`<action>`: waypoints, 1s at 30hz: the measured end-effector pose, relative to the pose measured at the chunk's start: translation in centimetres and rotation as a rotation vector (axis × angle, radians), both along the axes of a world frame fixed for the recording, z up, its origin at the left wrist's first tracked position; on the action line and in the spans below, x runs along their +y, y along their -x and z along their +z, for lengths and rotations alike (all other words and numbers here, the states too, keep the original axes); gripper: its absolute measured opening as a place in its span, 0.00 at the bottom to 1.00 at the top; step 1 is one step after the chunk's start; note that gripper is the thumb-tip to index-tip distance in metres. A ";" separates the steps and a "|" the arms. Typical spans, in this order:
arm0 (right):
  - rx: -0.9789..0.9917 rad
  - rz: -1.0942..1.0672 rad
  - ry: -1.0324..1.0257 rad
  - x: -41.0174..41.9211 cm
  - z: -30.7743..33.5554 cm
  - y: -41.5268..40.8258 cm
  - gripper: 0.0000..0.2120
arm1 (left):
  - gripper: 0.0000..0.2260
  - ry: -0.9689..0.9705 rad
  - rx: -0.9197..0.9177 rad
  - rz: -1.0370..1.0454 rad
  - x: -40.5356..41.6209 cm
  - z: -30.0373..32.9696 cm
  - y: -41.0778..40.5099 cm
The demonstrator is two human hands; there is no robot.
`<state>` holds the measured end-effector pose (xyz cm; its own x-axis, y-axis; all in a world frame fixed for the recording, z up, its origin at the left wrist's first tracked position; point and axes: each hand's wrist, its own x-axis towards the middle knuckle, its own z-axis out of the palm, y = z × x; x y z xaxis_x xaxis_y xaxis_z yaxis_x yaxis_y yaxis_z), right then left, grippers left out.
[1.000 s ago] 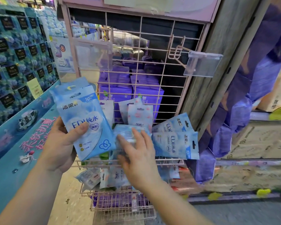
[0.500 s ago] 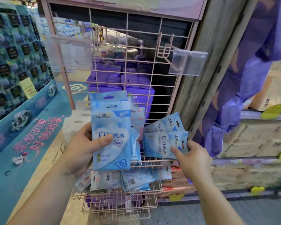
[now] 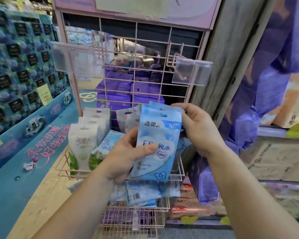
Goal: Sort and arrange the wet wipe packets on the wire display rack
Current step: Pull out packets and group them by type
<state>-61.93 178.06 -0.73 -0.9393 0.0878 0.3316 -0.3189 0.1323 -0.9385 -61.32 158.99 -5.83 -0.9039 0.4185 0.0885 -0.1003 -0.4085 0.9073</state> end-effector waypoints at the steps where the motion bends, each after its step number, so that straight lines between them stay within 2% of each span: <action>1: -0.035 -0.003 0.072 0.6 -0.3 0.1 0.06 | 0.12 -0.035 -0.012 0.019 -0.1 -0.1 0.0; 3: -0.085 -0.207 0.174 2.4 -1.5 0.1 0.13 | 0.11 -0.106 -0.045 0.067 -0.6 -0.3 0.1; 5: -0.164 -0.583 0.094 4.3 -3.9 -0.1 0.20 | 0.16 -0.160 -0.048 0.128 -1.1 -0.5 0.4; 6: -0.238 -0.679 0.029 4.9 -5.2 -0.4 0.23 | 0.16 -0.172 -0.027 0.158 -1.3 -0.6 0.5; 8: -0.420 -0.585 -0.084 5.1 -7.5 -0.3 0.25 | 0.12 -0.162 0.033 0.212 -1.4 -0.6 0.8; 10: -0.492 -0.434 -0.157 4.3 -8.8 0.4 0.22 | 0.13 -0.145 0.059 0.242 -1.2 -0.6 0.9; 14: -0.327 -0.416 -0.225 3.6 -9.0 2.1 0.04 | 0.26 -0.057 0.040 0.195 -0.7 -0.7 0.4; 15: -0.252 -0.399 -0.245 3.8 -8.7 2.3 0.03 | 0.27 -0.024 0.036 0.174 -0.5 -0.7 0.2; 17: -0.108 -0.342 -0.278 4.4 -7.6 2.5 0.04 | 0.24 0.016 0.028 0.146 0.2 -0.9 -0.1; 20: -0.027 -0.193 -0.197 5.3 -5.9 3.4 0.02 | 0.24 0.091 0.024 0.135 2.3 -1.2 -0.1; 23: -0.068 -0.049 -0.122 5.8 -5.0 4.2 0.09 | 0.25 0.156 0.055 0.176 5.4 -1.9 0.7; 26: -0.120 0.071 0.021 6.1 -4.6 4.8 0.12 | 0.20 0.158 0.054 0.201 7.6 -3.0 2.2; 30: -0.175 0.015 0.057 5.7 -4.7 5.6 0.13 | 0.20 0.155 0.055 0.201 8.1 -4.4 3.8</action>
